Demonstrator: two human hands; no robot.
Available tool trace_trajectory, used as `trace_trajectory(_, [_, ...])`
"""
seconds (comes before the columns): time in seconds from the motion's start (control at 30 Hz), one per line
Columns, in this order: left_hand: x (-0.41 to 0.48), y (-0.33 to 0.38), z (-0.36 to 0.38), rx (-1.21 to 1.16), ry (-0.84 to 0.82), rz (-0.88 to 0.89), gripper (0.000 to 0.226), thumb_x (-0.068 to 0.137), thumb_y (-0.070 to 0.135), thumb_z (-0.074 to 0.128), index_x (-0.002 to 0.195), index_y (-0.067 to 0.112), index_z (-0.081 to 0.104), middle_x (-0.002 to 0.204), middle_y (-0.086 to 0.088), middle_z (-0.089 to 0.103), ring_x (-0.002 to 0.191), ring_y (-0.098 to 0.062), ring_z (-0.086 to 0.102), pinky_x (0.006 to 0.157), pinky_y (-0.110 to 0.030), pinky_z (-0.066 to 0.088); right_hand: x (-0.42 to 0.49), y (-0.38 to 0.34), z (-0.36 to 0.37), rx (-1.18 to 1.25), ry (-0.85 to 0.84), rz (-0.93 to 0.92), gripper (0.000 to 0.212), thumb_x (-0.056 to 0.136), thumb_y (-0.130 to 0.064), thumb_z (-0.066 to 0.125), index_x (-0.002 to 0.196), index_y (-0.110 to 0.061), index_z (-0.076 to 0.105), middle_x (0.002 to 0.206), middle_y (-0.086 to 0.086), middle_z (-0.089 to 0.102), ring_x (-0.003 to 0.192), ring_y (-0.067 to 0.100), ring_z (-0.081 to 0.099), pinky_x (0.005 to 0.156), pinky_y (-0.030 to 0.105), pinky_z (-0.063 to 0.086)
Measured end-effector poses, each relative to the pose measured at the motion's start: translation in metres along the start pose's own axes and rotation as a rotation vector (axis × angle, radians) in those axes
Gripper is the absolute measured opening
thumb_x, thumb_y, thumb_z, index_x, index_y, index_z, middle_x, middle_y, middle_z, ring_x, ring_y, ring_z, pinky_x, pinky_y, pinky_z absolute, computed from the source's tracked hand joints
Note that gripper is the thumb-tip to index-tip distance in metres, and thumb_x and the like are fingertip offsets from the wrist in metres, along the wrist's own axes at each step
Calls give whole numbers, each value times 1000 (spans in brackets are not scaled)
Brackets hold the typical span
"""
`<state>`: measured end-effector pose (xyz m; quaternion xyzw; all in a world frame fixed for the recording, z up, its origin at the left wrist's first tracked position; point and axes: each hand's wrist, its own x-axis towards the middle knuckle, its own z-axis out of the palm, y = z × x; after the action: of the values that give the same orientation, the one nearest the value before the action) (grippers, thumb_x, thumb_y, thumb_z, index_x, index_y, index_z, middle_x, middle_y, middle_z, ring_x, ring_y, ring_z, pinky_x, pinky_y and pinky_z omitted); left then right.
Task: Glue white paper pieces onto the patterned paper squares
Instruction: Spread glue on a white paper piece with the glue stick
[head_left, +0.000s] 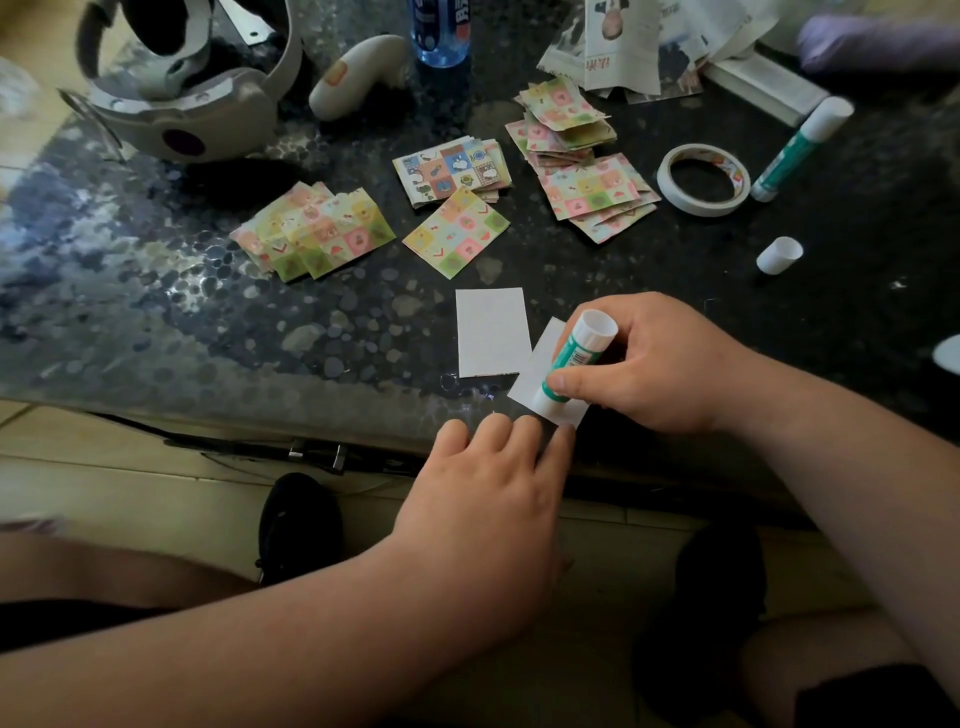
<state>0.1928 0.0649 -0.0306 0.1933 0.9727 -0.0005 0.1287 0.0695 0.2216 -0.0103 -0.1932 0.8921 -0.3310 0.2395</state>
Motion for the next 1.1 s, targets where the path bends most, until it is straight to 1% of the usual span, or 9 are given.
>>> trace_trajectory(0.13, [3,-1,-2,6,-47,-16,95,93,66,49,160,18,2,134,-5,32,115,-25,34,95,-44,29,0,0,-2,-8,-17,-1,10,84,-31,81,87,-29,72,84,-15,72,80,-1,68,72,25,53])
trace_trajectory(0.3, [7,-2,-5,2,-82,-37,93,94,63,52,161,22,3,132,-3,45,118,-26,43,95,-43,30,1,-3,-1,-32,-29,0,13,84,-33,81,91,-26,73,88,-11,74,84,6,70,80,37,60])
trace_trajectory(0.37, [9,-2,-5,-13,-131,-28,94,96,61,51,161,23,-5,118,-1,62,110,-25,56,89,-42,31,2,-5,2,-16,-12,4,17,84,-36,80,97,-27,73,93,-12,74,89,7,70,82,35,60])
trace_trajectory(0.43, [10,0,-5,-37,-185,-30,94,98,59,51,160,25,-10,97,3,67,95,-22,63,80,-38,33,2,-6,5,-7,14,-5,20,84,-38,80,100,-28,73,96,-14,73,92,7,69,82,33,59])
trace_trajectory(0.53, [10,1,-9,-84,-250,-72,92,99,55,51,159,28,-12,78,5,54,83,-19,62,71,-35,39,4,-6,5,-41,34,3,18,84,-37,80,96,-26,74,93,-12,73,89,8,68,79,33,58])
trace_trajectory(0.63, [11,2,-13,-102,-282,-89,92,99,55,52,159,29,-14,73,6,43,77,-19,57,66,-34,40,4,-4,-2,-81,10,32,16,82,-35,81,90,-24,73,89,-11,73,85,8,69,75,32,56])
trace_trajectory(0.77, [12,2,-14,-121,-314,-103,93,99,54,52,159,31,-15,76,5,45,74,-19,55,63,-34,44,5,-8,1,-48,4,20,16,82,-35,81,89,-22,75,87,-8,74,83,10,70,78,42,59])
trace_trajectory(0.93, [12,3,-14,-117,-334,-106,93,99,54,52,158,31,-16,76,5,48,71,-17,55,59,-33,44,7,-13,8,-30,42,18,19,84,-39,80,93,-24,73,87,-11,71,83,9,68,77,38,59])
trace_trajectory(1.1, [11,3,-14,-116,-341,-108,95,99,55,53,158,31,-18,76,5,47,71,-18,52,60,-33,43,8,-11,5,-63,66,45,19,84,-37,79,91,-21,73,87,-8,72,82,10,68,79,43,59])
